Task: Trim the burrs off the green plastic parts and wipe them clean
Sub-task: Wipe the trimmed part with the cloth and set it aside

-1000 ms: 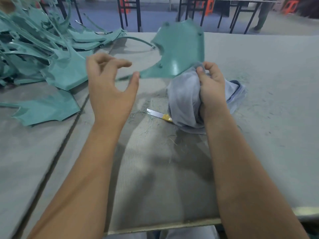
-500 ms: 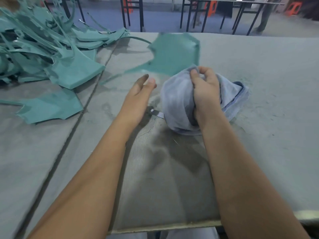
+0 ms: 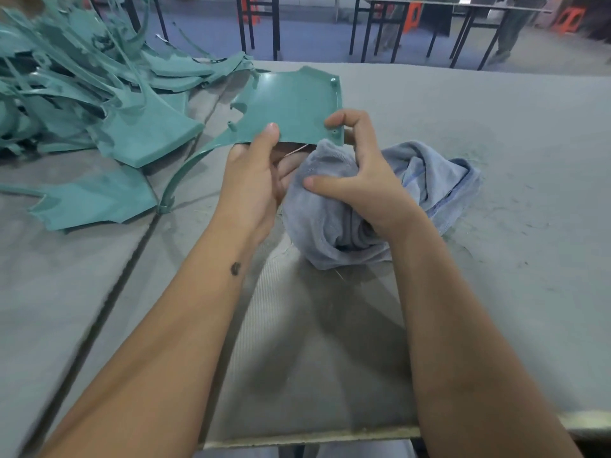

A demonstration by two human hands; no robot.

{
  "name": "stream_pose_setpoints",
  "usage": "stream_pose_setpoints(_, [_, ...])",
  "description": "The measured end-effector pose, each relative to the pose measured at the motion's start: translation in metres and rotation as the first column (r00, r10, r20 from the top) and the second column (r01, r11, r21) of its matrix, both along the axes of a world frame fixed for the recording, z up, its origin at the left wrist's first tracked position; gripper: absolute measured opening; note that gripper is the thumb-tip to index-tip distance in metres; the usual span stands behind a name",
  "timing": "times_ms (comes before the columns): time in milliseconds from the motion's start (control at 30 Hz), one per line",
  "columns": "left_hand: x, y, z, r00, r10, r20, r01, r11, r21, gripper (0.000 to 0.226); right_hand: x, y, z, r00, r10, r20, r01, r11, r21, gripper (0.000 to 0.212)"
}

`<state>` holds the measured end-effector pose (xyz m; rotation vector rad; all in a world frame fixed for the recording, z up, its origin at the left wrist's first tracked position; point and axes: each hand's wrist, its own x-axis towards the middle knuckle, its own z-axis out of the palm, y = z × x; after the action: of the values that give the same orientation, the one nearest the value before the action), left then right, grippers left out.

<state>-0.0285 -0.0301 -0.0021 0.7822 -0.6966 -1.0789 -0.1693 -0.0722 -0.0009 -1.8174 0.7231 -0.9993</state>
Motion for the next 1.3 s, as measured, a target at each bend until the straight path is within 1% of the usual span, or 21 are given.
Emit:
stream_pose_setpoints(100, [-0.002,0.003,0.004,0.966,-0.181,-0.183,0.177,0.984,-0.036,0.031,-0.008,-0.005,0.001,0.968,0.105,0.226,-0.127,0.988,0.086,0.080])
stream_pose_setpoints(133, [-0.002,0.004,0.004,0.952,-0.223,-0.208,0.220,0.975,-0.036,0.031,-0.011,-0.007,0.000,0.947,0.130,0.293,-0.175,0.976,0.132,0.085])
stream_pose_setpoints(200, [-0.004,0.004,0.005,0.956,-0.220,-0.192,0.223,0.975,-0.007,0.029,-0.016,-0.010,0.000,0.935,0.116,0.335,-0.201,0.952,0.231,0.085])
stream_pose_setpoints(233, [-0.006,0.003,0.006,0.974,-0.174,-0.145,0.178,0.984,0.013,0.027,-0.017,-0.012,-0.001,0.946,0.085,0.314,-0.177,0.944,0.277,0.080])
stream_pose_setpoints(300, [-0.008,0.001,0.007,0.999,-0.021,0.032,0.020,0.999,0.029,0.022,-0.018,-0.014,-0.002,0.975,0.058,0.213,-0.126,0.939,0.321,0.062])
stream_pose_setpoints(367, [-0.008,0.003,0.009,0.968,0.109,0.224,-0.114,0.993,0.008,0.019,-0.017,-0.013,-0.005,0.986,0.123,0.113,-0.153,0.937,0.314,0.038])
stream_pose_setpoints(433, [-0.003,0.004,0.011,0.935,0.155,0.319,-0.158,0.987,-0.016,0.012,-0.014,-0.013,-0.008,0.987,0.118,0.108,-0.149,0.922,0.357,0.032])
stream_pose_setpoints(500, [0.007,0.005,0.012,0.935,0.134,0.328,-0.139,0.990,-0.007,0.005,-0.012,-0.014,-0.011,0.987,0.012,0.161,-0.077,0.911,0.406,0.029])
stream_pose_setpoints(600, [0.027,0.008,0.011,0.949,0.059,0.310,-0.089,0.993,0.083,0.017,-0.010,-0.016,-0.009,0.967,-0.133,0.215,0.009,0.868,0.496,0.012])
stream_pose_setpoints(667, [0.042,0.011,0.009,0.961,0.072,0.266,-0.105,0.988,0.114,0.021,-0.008,-0.020,-0.009,0.948,-0.211,0.238,0.070,0.867,0.493,0.011])
stream_pose_setpoints(733, [0.055,0.015,0.007,0.963,0.149,0.225,-0.183,0.974,0.135,0.017,-0.007,-0.026,-0.011,0.918,-0.343,0.201,0.242,0.884,0.400,0.007])
stream_pose_setpoints(767, [0.060,0.017,0.006,0.950,0.196,0.241,-0.235,0.961,0.145,0.013,-0.008,-0.028,-0.012,0.883,-0.441,0.164,0.372,0.868,0.330,0.012])
stream_pose_setpoints(833, [0.063,0.018,0.006,0.891,0.275,0.361,-0.350,0.923,0.161,0.005,-0.010,-0.028,-0.012,0.777,-0.603,0.182,0.574,0.797,0.189,0.023])
stream_pose_setpoints(867, [0.063,0.018,0.006,0.855,0.308,0.418,-0.406,0.899,0.167,0.003,-0.010,-0.028,-0.012,0.746,-0.629,0.220,0.623,0.775,0.104,0.024])
stream_pose_setpoints(900, [0.062,0.017,0.006,0.826,0.342,0.449,-0.455,0.874,0.172,0.005,-0.010,-0.025,-0.012,0.734,-0.633,0.245,0.653,0.757,-0.003,0.023])
stream_pose_setpoints(967, [0.059,0.015,0.005,0.780,0.403,0.478,-0.524,0.839,0.147,0.006,-0.006,-0.020,-0.011,0.735,-0.626,0.260,0.677,0.704,-0.217,0.020])
stream_pose_setpoints(1000, [0.056,0.014,0.004,0.756,0.423,0.499,-0.547,0.828,0.126,0.006,-0.003,-0.017,-0.010,0.739,-0.615,0.274,0.673,0.680,-0.291,0.019])
stream_pose_setpoints(1067, [0.050,0.011,0.001,0.749,0.451,0.486,-0.563,0.819,0.108,0.008,0.005,-0.011,-0.007,0.758,-0.585,0.290,0.653,0.674,-0.345,0.020])
stream_pose_setpoints(1133, [0.042,0.007,-0.002,0.783,0.435,0.444,-0.540,0.831,0.138,0.012,0.014,-0.005,-0.005,0.798,-0.542,0.263,0.602,0.723,-0.338,0.018])
stream_pose_setpoints(1200, [0.034,0.001,-0.005,0.837,0.351,0.420,-0.453,0.875,0.171,0.017,0.023,0.002,-0.007,0.844,-0.493,0.213,0.536,0.761,-0.364,0.011])
stream_pose_setpoints(1300, [0.025,-0.003,-0.010,0.949,0.132,0.287,-0.180,0.972,0.150,0.034,0.034,0.012,-0.008,0.897,-0.413,0.156,0.435,0.766,-0.474,0.008])
